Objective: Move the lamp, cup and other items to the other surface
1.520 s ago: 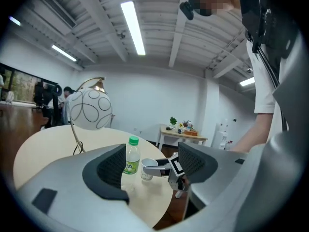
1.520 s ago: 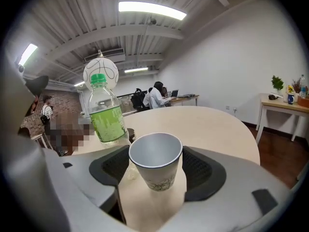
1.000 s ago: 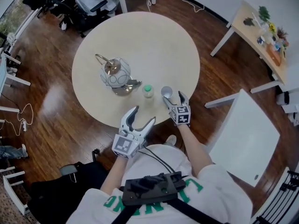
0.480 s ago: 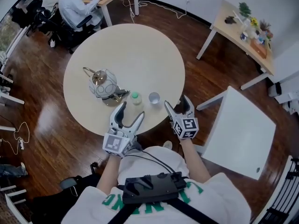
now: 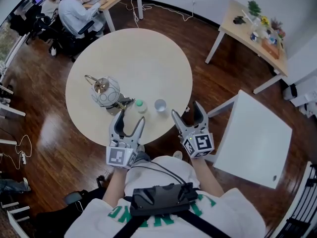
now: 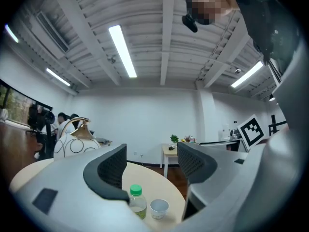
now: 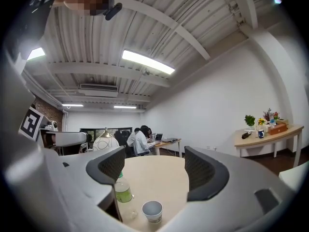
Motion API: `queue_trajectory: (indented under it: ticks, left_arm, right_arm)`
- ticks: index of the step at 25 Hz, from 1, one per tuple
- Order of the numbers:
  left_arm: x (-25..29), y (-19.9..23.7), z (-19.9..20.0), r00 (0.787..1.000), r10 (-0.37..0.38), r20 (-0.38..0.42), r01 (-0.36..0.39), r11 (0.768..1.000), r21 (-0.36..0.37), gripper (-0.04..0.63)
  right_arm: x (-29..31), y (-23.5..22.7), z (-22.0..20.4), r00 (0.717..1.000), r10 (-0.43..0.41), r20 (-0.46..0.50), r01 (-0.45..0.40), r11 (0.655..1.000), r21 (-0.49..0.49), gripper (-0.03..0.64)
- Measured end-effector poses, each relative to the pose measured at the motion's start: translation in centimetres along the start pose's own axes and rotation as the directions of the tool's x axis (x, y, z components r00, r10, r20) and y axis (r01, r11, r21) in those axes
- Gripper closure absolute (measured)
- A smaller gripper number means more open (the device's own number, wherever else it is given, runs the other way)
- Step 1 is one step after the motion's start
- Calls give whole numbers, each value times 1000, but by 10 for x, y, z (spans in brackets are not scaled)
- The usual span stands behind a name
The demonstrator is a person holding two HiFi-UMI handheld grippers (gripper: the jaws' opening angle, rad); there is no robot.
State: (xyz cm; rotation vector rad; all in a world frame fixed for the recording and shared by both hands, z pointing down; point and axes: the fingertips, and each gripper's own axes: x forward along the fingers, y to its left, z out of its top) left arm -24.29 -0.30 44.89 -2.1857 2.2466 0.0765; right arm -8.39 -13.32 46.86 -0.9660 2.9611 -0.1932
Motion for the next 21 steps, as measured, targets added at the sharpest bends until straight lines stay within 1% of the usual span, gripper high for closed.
queue_trajectory:
  ticks: [3, 5, 9, 15, 21]
  left_arm:
    - [-3, 4, 2, 1000, 25, 6, -25, 1000, -5, 284]
    - [-5, 6, 2, 999, 34, 9, -34, 999, -5, 284]
    - [-7, 8, 1, 999, 44, 6, -44, 999, -7, 284]
    - [-10, 10, 0, 999, 51, 0, -51, 999, -13, 284]
    - [-12, 13, -3, 999, 48, -4, -48, 999, -21, 284]
  right_arm:
    - [-4, 1, 2, 1000, -18, 15, 19, 999, -46, 204]
    - [-4, 5, 3, 1000, -10, 22, 12, 998, -62, 204]
    - [-1, 14, 5, 1000, 9, 22, -7, 998, -63, 205]
    - [0, 15, 6, 999, 18, 30, -16, 997, -73, 206]
    - [0, 19, 1, 1000, 25, 16, -24, 997, -72, 212]
